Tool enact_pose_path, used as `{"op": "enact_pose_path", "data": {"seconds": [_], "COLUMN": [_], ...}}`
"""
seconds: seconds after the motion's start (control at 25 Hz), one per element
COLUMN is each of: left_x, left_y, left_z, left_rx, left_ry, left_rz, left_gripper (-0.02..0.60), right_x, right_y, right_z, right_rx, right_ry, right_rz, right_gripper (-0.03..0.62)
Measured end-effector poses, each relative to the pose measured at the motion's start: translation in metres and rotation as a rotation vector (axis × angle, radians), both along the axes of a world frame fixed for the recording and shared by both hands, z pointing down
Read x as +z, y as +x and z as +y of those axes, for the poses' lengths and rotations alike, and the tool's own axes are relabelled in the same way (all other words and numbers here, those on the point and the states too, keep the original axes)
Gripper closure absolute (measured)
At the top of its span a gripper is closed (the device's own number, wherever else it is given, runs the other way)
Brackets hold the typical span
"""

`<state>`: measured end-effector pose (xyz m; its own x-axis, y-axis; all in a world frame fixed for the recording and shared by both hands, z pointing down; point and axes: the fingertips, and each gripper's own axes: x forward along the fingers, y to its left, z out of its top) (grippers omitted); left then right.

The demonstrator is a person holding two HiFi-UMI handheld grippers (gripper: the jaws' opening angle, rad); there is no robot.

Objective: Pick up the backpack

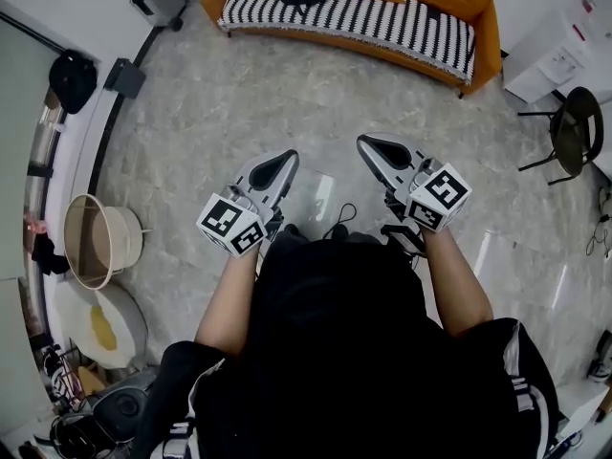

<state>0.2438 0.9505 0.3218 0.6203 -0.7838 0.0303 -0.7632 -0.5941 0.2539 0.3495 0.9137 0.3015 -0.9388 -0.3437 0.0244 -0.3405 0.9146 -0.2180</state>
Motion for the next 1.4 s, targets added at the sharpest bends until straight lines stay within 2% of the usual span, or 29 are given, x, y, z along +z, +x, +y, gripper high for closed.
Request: {"op": "enact_pose_path", "data": {"seconds": [0.12, 0.32, 0.52, 0.8, 1.24, 1.4], "left_x": [0.008, 0.016, 0.033, 0.042, 0.047, 0.054], "left_y": [-0.002, -0.033, -0.040, -0.044, -0.117, -0.129], "left_z": [-0.001, -0.007, -0.036, -0.118, -0.231, -0.257], "left_rx": [-0.027, -0.088, -0.074, -0.023, -0.023, 0.019], "left_ry": [-0.014, -0.053, -0.075, -0.064, -0.064, -0.080], "left_rz": [-0.006, -0.012, -0.003, 0.021, 0.058, 0.072], "left_gripper": [0.560, 0.560, 0.560, 0.560, 0.560, 0.560], "right_x": [0.007, 0.021, 0.032, 0.044, 0.040, 0.036], "right_y": [0.013, 0.019, 0.013, 0.012, -0.058, -0.076], "right_z": [-0.006, -0.017, -0.044, -0.112, -0.235, -0.262], "right_rx": [0.007, 0.033, 0.059, 0.103, 0.115, 0.138], "right_ry": [-0.013, -0.048, -0.070, -0.107, -0.132, -0.128], "right_rz": [0.002, 0.007, 0.015, 0.062, 0.119, 0.138], "right_gripper": [0.569, 0.569, 0.569, 0.569, 0.569, 0.569]}}
